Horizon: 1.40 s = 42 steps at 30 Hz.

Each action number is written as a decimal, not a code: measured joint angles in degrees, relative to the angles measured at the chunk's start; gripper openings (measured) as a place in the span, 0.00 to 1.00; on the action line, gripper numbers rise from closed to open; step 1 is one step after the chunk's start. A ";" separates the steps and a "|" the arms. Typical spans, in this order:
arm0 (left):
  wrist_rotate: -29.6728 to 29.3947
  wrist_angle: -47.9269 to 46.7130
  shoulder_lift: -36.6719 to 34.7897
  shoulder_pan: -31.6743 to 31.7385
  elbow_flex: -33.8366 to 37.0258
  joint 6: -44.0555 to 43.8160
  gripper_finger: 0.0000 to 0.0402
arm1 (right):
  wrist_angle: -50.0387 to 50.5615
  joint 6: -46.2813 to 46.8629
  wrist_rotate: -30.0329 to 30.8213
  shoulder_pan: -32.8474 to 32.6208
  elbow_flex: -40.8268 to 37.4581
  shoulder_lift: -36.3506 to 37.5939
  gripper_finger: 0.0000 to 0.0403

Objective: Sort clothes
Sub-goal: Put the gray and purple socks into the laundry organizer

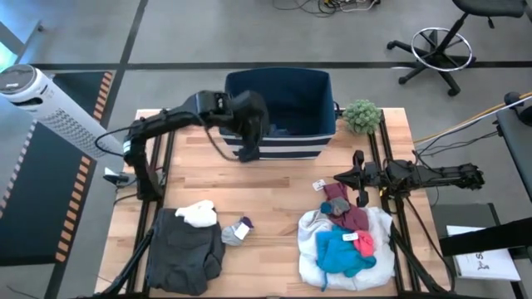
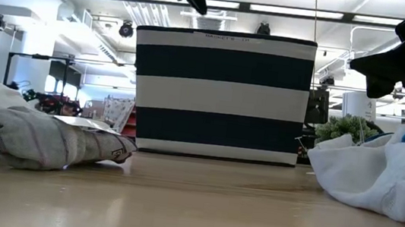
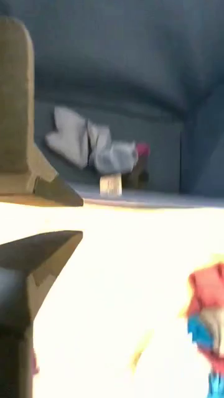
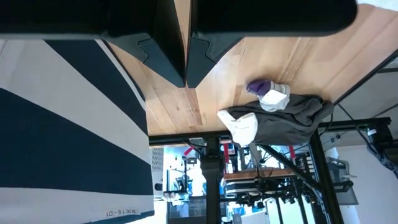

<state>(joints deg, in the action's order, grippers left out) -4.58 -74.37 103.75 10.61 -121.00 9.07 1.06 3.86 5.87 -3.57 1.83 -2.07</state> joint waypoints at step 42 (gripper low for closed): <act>14.65 26.26 -11.31 -30.49 56.38 -40.11 0.57 | -0.02 0.00 0.00 -0.01 0.01 0.00 0.00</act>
<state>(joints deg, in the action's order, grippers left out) 10.07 -48.11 92.44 -19.88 -64.62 -31.03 1.04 3.87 5.87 -3.58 1.83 -2.07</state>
